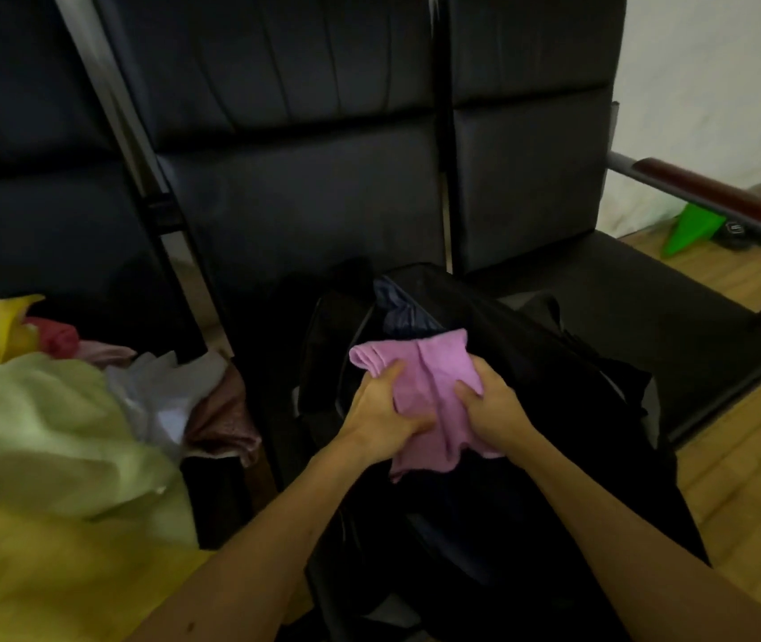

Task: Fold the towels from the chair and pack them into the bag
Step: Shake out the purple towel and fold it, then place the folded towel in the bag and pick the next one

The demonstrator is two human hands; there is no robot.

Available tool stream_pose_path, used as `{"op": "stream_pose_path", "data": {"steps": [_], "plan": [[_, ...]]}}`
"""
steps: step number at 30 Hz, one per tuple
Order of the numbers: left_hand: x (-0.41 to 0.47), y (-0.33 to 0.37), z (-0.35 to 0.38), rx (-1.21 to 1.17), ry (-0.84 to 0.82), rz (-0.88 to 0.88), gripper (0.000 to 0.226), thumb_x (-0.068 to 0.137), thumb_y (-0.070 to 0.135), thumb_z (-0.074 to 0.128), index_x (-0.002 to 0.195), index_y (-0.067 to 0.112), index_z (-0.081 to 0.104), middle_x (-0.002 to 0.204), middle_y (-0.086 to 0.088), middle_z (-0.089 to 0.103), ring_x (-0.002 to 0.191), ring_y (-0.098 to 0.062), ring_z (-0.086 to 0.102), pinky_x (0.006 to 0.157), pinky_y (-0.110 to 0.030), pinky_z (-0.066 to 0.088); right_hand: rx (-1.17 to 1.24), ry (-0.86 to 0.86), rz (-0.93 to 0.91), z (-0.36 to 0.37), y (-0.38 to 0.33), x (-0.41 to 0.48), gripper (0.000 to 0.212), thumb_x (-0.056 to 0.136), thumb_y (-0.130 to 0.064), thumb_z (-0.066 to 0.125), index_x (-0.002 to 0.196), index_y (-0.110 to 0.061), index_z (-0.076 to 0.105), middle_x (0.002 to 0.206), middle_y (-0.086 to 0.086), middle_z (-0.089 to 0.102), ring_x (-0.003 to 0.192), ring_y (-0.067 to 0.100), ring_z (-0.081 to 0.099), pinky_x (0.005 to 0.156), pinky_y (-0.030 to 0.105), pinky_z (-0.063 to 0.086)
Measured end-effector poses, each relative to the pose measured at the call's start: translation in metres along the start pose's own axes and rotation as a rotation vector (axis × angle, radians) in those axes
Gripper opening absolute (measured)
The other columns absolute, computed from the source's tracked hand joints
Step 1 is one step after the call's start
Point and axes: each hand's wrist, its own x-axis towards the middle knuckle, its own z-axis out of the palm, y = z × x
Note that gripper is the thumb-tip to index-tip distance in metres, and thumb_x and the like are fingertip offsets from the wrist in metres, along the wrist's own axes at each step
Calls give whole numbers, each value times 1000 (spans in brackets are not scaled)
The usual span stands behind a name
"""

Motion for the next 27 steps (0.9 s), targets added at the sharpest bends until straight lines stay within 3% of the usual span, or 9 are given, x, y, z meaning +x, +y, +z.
{"op": "stream_pose_path", "data": {"steps": [2, 6, 10, 16, 19, 22, 24, 25, 27], "plan": [[19, -11, 0, 37, -8, -46, 96, 77, 31, 79, 156, 19, 26, 145, -6, 40, 121, -21, 51, 91, -25, 44, -85, -34, 26, 11, 5, 31, 41, 99, -35, 48, 140, -36, 45, 123, -3, 59, 113, 24, 57, 94, 37, 45], [38, -53, -3, 164, -57, -79, 112, 66, 38, 74, 159, 20, 14, 156, -14, 25, 138, -31, 38, 107, -35, 40, -61, -78, 35, 27, 27, 58, 54, 96, -29, 54, 148, -23, 40, 141, 10, 54, 125, 31, 53, 105, 39, 42], [45, -98, 3, 192, -104, -130, 107, 75, 16, 86, 158, 18, 19, 158, -16, 24, 143, -33, 32, 109, -29, 34, -67, -124, 94, 42, 48, 65, 47, 99, -26, 54, 145, -23, 45, 142, 10, 53, 129, 29, 51, 108, 39, 41], [55, -105, 13, 276, -119, -133, 99, 75, 14, 85, 156, 17, 27, 152, -21, 26, 139, -37, 35, 105, -28, 35, -209, -104, 126, 56, 58, 60, 39, 100, -31, 50, 136, -15, 50, 132, 14, 58, 117, 34, 58, 96, 43, 49], [48, -90, 14, 377, -130, -126, 85, 83, 14, 76, 155, 15, 30, 151, -26, 30, 137, -42, 37, 105, -31, 34, -323, -148, 117, 56, 47, 51, 61, 97, -33, 55, 149, -12, 31, 138, 19, 52, 118, 37, 56, 95, 47, 49], [27, -63, 11, 482, -174, -20, 69, 92, 18, 66, 153, 12, 34, 155, -26, 23, 144, -42, 26, 113, -33, 29, -414, -186, 82, 49, 31, 36, 79, 94, -38, 58, 156, -16, 15, 139, 23, 47, 118, 41, 54, 95, 49, 49], [6, -36, -2, 502, -103, 124, 57, 90, 16, 68, 144, 11, 49, 152, -23, 35, 146, -36, 26, 113, -32, 30, -466, -210, -7, 39, 8, 15, 67, 90, -41, 52, 149, -13, 36, 132, 25, 53, 115, 42, 56, 92, 41, 48], [-14, -24, -12, 453, -15, 201, 49, 89, 12, 69, 136, 8, 58, 145, -21, 47, 141, -30, 35, 110, -30, 33, -438, -213, -64, 38, -7, -3, 60, 88, -41, 49, 140, -10, 50, 127, 25, 58, 112, 41, 58, 88, 35, 47], [-44, 1, -35, 303, 135, 344, 29, 85, 5, 70, 114, 4, 71, 117, -17, 68, 112, -20, 59, 95, -25, 43, -303, -112, -103, 32, -30, -29, 42, 93, -31, 56, 128, -8, 62, 123, 20, 64, 111, 35, 61, 86, 31, 44]]}}
